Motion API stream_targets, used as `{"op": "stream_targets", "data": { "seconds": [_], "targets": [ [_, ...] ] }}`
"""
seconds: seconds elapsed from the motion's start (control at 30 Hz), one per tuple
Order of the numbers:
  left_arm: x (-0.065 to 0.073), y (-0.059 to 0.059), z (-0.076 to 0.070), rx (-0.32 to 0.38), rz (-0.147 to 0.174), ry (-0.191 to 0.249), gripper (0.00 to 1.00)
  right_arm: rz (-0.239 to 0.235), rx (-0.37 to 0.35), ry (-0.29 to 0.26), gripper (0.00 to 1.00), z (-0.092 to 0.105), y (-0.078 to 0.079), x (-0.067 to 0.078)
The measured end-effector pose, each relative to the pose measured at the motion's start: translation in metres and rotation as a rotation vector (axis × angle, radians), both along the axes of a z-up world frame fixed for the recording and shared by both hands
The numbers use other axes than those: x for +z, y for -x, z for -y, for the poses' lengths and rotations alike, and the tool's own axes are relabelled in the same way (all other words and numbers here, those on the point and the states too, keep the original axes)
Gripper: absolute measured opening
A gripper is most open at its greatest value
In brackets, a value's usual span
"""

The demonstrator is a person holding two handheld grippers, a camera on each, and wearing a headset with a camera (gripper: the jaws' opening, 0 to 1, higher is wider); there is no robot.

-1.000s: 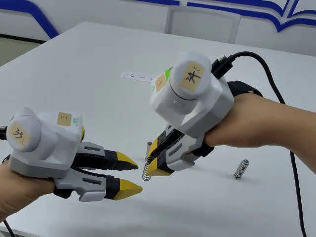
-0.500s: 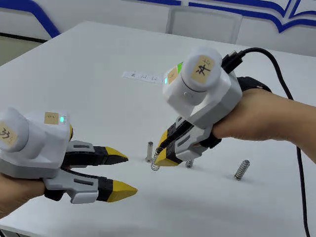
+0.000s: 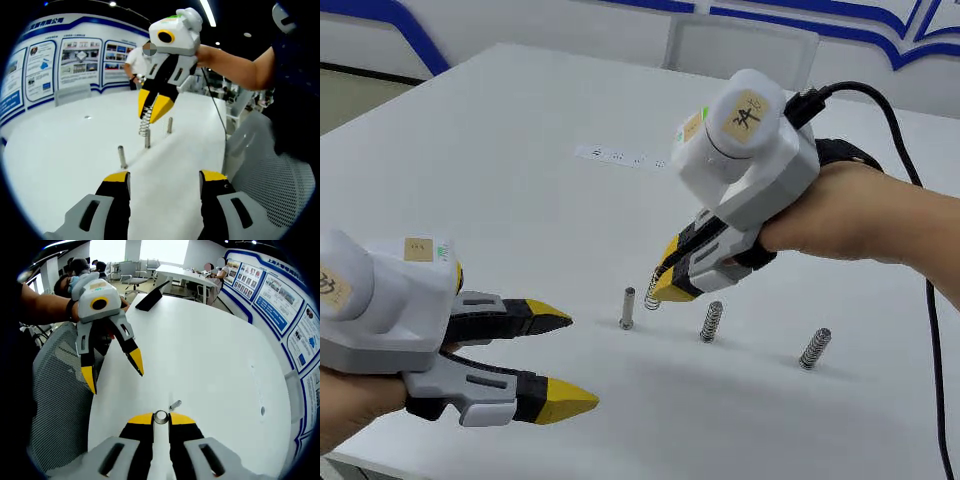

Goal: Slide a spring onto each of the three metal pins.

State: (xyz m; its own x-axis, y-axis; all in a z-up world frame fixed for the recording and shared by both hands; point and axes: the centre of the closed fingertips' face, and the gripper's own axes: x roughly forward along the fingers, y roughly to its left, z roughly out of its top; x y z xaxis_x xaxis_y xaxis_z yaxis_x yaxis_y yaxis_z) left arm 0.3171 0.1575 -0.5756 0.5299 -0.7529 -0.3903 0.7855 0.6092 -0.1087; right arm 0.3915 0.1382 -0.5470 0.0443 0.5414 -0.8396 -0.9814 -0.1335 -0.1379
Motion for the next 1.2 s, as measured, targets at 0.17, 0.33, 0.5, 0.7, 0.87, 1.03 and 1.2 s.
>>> {"op": "stream_targets", "data": {
  "seconds": [0.17,0.33,0.5,0.7,0.87,1.03,1.2],
  "targets": [
    [-0.002,0.001,0.004,-0.004,-0.004,-0.001,0.61,0.001,-0.016,-0.013,0.12,-0.010,-0.010,0.000],
    [-0.002,0.001,0.004,-0.001,-0.007,0.000,0.63,0.007,-0.023,-0.017,0.12,-0.020,-0.017,-0.004],
    [-0.003,0.002,0.005,-0.003,-0.008,0.003,0.65,-0.011,-0.045,-0.005,0.12,-0.025,-0.026,-0.014],
    [-0.003,0.002,0.007,-0.009,-0.005,0.006,0.67,-0.021,-0.049,0.013,0.12,-0.026,-0.026,-0.020],
    [-0.003,0.002,0.007,-0.012,-0.006,0.006,0.69,-0.029,-0.059,0.016,0.12,-0.027,-0.028,-0.024],
    [-0.004,0.003,0.008,-0.015,-0.007,0.003,0.70,-0.035,-0.062,0.025,0.12,-0.028,-0.027,-0.028],
    [-0.005,0.003,0.008,-0.016,-0.007,0.001,0.71,-0.042,-0.069,0.028,0.12,-0.027,-0.027,-0.030]
  ]
}}
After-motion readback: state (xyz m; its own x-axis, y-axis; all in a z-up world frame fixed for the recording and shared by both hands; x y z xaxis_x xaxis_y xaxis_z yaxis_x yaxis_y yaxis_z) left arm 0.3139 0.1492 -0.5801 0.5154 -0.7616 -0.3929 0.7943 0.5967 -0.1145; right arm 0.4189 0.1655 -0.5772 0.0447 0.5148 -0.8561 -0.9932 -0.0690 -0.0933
